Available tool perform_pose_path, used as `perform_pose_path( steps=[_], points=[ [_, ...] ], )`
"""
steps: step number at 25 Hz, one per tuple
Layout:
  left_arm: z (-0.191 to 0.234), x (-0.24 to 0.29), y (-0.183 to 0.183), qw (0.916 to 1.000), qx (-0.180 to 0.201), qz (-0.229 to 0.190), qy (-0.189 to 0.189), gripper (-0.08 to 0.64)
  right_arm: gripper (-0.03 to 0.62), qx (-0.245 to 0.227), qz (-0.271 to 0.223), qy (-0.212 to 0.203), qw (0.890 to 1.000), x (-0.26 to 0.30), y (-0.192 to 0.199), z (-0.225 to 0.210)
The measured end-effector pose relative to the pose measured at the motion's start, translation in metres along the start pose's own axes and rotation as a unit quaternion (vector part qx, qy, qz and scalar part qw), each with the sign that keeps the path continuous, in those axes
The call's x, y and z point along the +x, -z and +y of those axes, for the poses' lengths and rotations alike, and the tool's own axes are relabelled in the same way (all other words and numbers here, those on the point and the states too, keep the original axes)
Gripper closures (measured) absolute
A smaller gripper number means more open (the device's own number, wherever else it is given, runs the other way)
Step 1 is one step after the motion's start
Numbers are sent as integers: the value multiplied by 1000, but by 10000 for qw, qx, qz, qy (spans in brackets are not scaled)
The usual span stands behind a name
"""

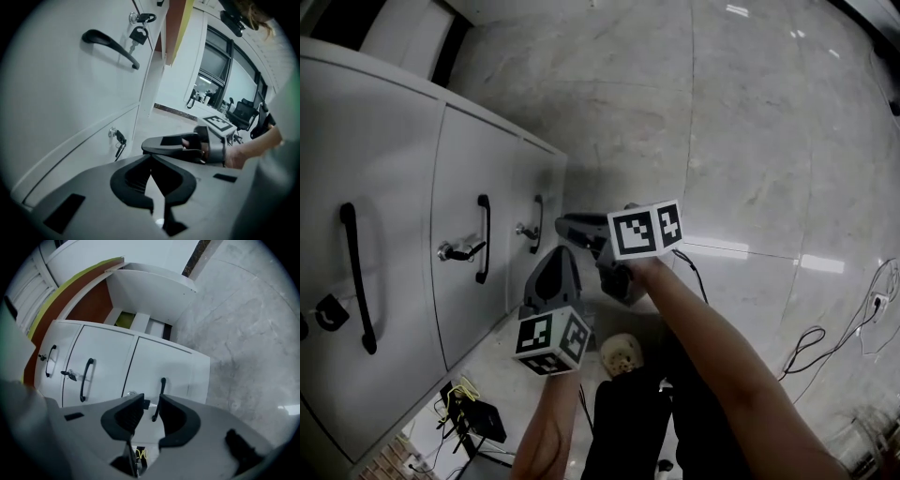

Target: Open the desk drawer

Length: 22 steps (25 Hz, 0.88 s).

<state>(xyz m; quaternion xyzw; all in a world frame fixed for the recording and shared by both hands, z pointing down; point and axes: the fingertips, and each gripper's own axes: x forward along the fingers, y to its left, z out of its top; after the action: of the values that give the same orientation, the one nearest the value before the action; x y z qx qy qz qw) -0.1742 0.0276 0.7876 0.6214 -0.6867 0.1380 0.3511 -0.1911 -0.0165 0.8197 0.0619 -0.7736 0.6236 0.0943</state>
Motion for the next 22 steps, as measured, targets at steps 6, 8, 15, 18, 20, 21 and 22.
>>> perform_pose_path(
  steps=[6,8,15,18,20,21,22],
  points=[
    [6,1,20,9998,-106,185,-26,551,486,234,135,80,9996,29,0,-25],
    [4,1,22,9998,-32,209,-7,551,486,555,100,-105,9984,41,-2,-24],
    [21,-8,41,9995,-12,292,-103,551,487,649,349,84,9972,67,5,-29],
    [45,-10,67,9994,127,296,-157,551,550,720,268,-181,9969,68,5,-25],
    [34,-9,47,9996,104,238,-122,551,565,751,193,-213,9968,68,3,-23],
    [27,-9,37,9996,54,230,-120,551,565,737,169,-183,9970,68,3,-23],
    [24,-9,32,9996,15,234,-127,551,566,746,146,-166,9970,68,3,-24]
  ],
)
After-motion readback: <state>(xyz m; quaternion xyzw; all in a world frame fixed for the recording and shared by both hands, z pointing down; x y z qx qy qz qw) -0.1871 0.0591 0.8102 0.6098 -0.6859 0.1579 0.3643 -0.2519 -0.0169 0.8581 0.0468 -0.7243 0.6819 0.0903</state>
